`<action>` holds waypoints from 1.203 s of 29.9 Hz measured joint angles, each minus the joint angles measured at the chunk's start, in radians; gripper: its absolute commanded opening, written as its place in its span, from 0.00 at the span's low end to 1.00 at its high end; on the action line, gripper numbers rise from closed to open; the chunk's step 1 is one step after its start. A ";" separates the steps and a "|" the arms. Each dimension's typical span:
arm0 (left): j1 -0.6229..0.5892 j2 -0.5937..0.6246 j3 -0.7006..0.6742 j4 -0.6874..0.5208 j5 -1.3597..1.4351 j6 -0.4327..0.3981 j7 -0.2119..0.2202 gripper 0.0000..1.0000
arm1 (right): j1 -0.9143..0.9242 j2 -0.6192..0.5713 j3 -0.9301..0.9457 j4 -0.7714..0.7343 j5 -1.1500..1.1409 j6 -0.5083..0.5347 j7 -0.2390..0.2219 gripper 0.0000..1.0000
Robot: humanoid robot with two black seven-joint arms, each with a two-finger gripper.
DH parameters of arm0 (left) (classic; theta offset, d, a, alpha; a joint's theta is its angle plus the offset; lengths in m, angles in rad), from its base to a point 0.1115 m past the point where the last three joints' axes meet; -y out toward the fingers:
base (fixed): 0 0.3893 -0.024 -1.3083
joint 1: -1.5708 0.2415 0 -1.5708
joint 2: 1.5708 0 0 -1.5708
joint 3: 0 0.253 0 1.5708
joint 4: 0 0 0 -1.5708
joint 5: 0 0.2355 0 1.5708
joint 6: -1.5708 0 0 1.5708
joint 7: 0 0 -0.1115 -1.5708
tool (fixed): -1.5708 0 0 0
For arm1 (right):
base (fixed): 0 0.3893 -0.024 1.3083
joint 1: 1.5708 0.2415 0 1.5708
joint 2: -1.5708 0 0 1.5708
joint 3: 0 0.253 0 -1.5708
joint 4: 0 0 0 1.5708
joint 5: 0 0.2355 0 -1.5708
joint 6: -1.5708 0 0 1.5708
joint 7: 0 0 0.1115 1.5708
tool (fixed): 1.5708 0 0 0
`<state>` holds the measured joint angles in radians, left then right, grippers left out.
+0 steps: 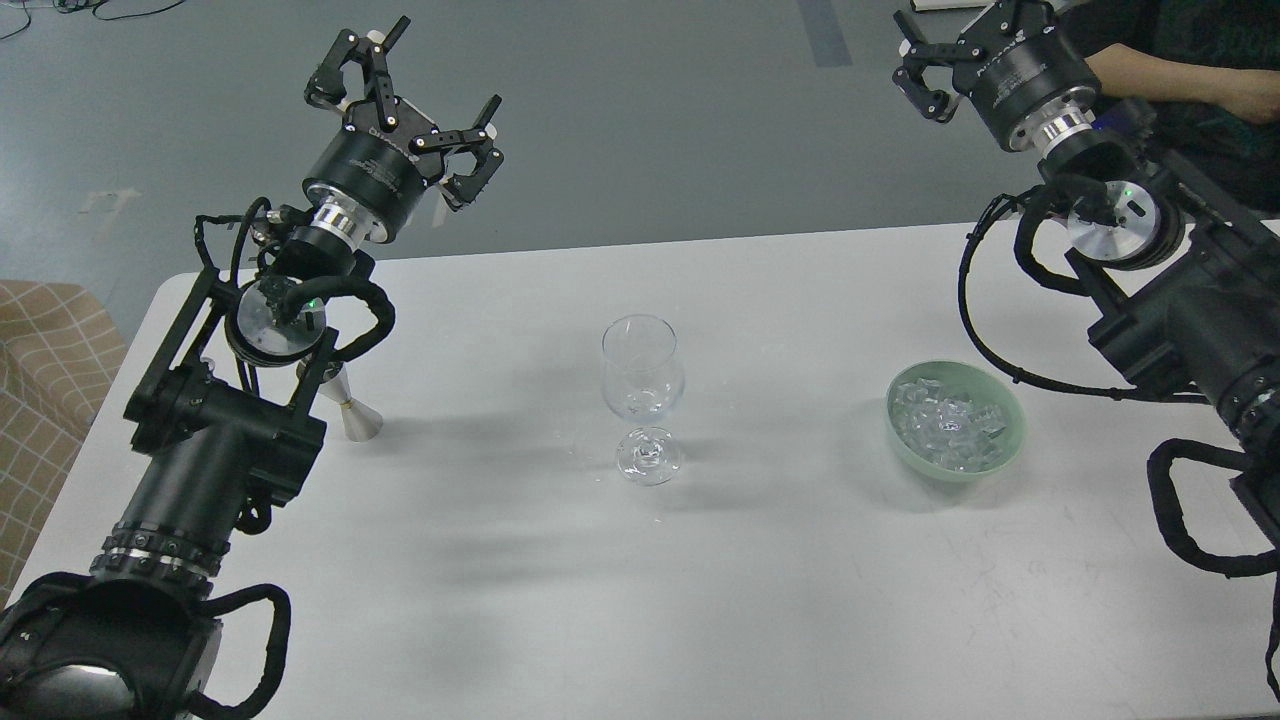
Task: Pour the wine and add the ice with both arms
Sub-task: 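Lower the left gripper toward the metal jigger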
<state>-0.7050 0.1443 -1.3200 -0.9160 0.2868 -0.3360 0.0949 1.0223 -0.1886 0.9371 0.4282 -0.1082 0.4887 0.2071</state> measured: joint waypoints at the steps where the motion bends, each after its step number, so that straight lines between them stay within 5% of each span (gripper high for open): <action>1: 0.003 0.008 0.000 -0.001 -0.004 0.000 0.001 0.97 | 0.000 0.000 0.000 0.000 0.000 0.000 0.000 1.00; 8: 0.082 0.132 -0.003 -0.076 -0.117 0.010 0.045 0.97 | -0.001 0.000 -0.001 0.000 -0.002 0.000 -0.001 1.00; 18: 0.437 0.348 -0.157 -0.361 -0.347 0.104 0.090 0.97 | 0.000 0.000 -0.001 -0.003 -0.002 0.000 -0.002 1.00; 28: 0.863 0.321 -0.361 -0.604 -0.408 0.107 0.124 0.96 | 0.001 0.013 -0.043 -0.005 -0.002 0.000 -0.002 1.00; 36: 0.968 0.193 -0.409 -0.642 -0.413 0.137 0.150 0.96 | 0.002 0.020 -0.050 -0.006 -0.002 0.000 -0.002 1.00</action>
<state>0.2630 0.3370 -1.7285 -1.5582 -0.1257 -0.1995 0.2446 1.0243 -0.1682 0.8866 0.4218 -0.1105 0.4887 0.2055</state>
